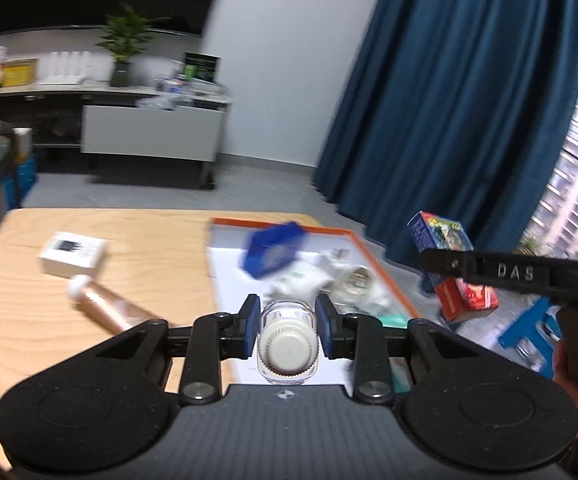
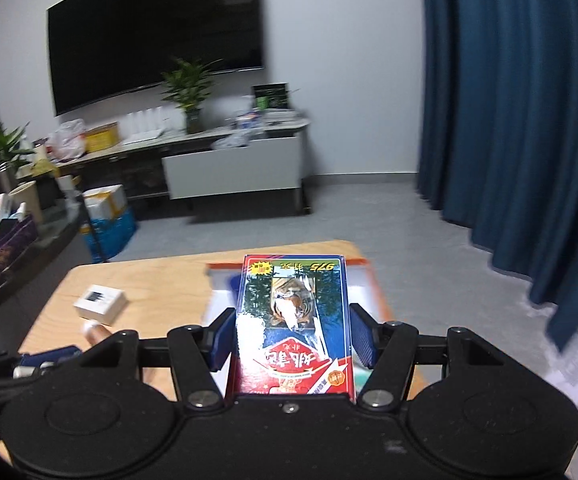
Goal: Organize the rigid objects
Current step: 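Hold red card box over the white box with right tool while left holds diffuser bottle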
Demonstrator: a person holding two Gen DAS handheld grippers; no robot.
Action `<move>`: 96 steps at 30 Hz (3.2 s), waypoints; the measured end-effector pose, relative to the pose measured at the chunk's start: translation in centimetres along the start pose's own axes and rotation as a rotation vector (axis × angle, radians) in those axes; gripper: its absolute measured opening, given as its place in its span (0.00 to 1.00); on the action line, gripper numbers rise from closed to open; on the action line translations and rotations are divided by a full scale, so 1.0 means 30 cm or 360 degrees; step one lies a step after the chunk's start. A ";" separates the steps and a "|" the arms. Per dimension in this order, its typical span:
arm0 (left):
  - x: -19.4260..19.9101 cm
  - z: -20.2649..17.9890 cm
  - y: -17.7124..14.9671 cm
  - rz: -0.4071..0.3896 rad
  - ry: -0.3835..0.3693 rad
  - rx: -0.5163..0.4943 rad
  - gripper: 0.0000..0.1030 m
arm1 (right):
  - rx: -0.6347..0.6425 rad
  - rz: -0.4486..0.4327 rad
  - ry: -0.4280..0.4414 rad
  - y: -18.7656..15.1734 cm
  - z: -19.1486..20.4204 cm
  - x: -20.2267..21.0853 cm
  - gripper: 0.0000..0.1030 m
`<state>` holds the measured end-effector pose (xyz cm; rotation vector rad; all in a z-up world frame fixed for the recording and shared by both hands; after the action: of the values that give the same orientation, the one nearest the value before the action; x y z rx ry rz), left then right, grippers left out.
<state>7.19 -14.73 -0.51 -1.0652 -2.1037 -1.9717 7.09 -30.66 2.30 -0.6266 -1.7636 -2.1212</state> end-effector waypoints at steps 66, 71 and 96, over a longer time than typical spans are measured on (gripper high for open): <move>-0.114 -0.154 -0.081 0.0174 0.0242 -0.0075 0.30 | 0.0005 0.0146 -0.0014 -0.157 -0.125 -0.047 0.69; -0.120 -0.154 -0.084 0.0181 0.0241 -0.0068 0.30 | 0.0011 0.0150 -0.0007 -0.161 -0.126 -0.054 0.69; -0.125 -0.149 -0.088 0.0183 0.0236 -0.0055 0.30 | 0.0017 0.0156 -0.0012 -0.162 -0.122 -0.060 0.69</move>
<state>6.88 -20.19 -3.83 -0.9881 -1.8974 -1.9741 5.71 -33.38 -3.27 -0.7043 -1.7109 -2.0455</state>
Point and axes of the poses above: each gripper's, at about its wrist camera, not at the fingertips, and x roughly against the way its jaws point, z to its left, y to its top, the point moved 7 cm from there along -x, roughly the way its jaws point, and after that the axes turned 5 degrees about -x, right-handed, at the moved point
